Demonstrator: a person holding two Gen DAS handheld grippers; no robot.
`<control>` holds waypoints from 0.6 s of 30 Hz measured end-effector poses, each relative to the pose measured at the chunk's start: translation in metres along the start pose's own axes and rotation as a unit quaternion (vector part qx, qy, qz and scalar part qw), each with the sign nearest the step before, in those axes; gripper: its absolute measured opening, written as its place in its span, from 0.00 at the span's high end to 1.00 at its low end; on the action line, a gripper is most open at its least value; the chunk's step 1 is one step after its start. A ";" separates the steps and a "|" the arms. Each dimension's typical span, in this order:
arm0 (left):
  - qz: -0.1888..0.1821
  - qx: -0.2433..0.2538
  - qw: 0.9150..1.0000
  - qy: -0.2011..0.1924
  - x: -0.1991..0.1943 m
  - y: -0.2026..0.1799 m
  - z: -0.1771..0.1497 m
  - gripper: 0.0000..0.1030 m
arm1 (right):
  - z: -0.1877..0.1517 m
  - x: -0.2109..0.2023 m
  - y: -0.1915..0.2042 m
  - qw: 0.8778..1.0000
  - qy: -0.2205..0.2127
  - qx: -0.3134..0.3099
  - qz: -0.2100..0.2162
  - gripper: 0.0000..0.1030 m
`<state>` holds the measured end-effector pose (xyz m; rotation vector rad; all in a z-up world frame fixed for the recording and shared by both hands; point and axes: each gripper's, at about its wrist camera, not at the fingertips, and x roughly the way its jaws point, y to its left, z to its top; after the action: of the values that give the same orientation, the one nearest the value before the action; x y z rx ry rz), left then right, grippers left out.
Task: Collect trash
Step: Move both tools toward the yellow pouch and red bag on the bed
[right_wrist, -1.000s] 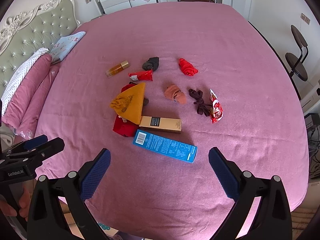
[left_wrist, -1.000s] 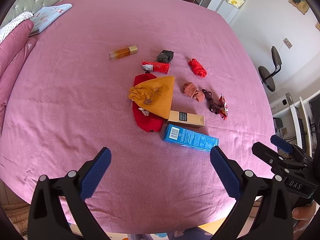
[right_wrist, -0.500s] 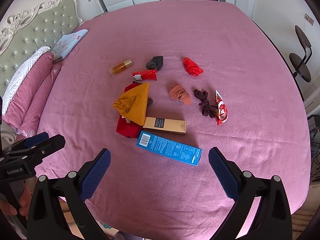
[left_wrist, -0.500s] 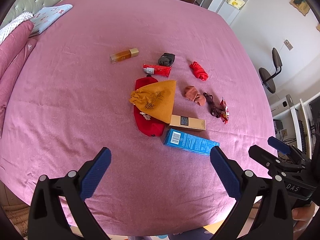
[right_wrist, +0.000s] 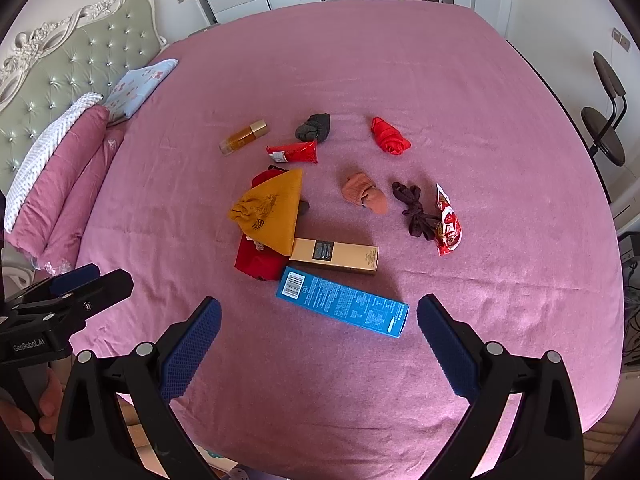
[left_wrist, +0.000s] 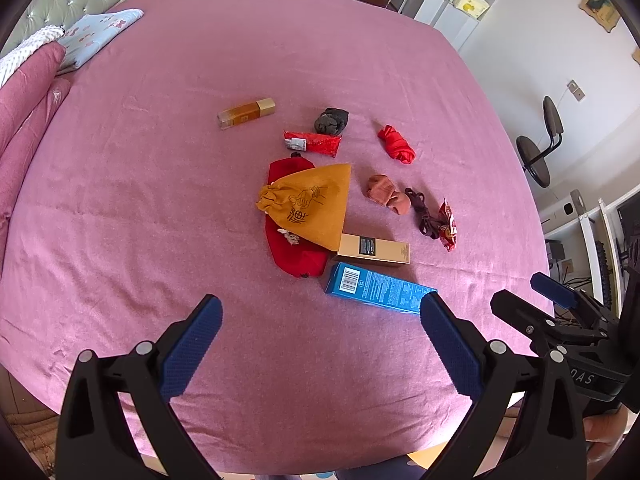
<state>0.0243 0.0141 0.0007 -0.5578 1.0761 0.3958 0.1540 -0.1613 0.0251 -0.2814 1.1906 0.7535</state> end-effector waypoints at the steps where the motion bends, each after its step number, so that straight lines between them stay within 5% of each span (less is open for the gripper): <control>1: 0.001 0.001 1.000 0.001 0.000 0.000 0.000 0.04 | 0.000 0.001 -0.001 1.000 0.001 0.001 0.000 0.08; 18: -0.003 -0.002 1.000 0.009 0.011 0.004 0.003 0.04 | 0.005 0.006 0.004 1.000 0.004 -0.002 0.002 0.08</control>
<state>0.0293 0.0196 -0.0088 -0.5686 1.0906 0.3893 0.1557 -0.1532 0.0224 -0.2861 1.1970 0.7591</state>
